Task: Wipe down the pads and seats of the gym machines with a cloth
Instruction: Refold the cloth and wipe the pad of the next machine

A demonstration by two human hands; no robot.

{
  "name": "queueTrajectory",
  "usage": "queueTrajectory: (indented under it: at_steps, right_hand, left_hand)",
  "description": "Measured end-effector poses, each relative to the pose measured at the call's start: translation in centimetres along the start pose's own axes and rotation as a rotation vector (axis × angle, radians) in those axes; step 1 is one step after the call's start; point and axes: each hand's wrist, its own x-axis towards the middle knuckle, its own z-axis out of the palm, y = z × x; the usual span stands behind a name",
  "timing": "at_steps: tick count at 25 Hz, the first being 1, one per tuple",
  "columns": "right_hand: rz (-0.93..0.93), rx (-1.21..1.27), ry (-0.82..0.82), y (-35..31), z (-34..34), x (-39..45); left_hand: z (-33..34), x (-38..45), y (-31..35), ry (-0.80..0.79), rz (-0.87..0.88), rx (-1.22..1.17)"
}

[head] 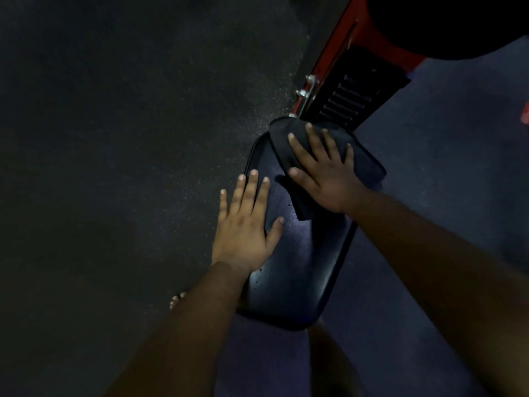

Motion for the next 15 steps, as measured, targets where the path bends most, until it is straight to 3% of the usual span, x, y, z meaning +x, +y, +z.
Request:
queueTrajectory:
  at_steps: [2, 9, 12, 15]
  right_hand:
    - [-0.077, -0.029, -0.024, 2.2, -0.9, -0.5]
    - [0.071, -0.077, 0.102, -0.3, 0.8, -0.6]
    - [0.038, -0.105, 0.046, -1.0, 2.6, -7.1]
    - [0.009, -0.138, -0.019, -1.0, 3.4, -7.8]
  left_hand:
    - [0.1, 0.0, 0.3, 0.025, -0.013, -0.001]
    - [-0.2, -0.3, 0.5, 0.096, -0.081, -0.026]
    - [-0.6, -3.0, 1.1, 0.272, -0.133, -0.079]
    - [1.5, -7.8, 1.6, 0.265, -0.233, -0.063]
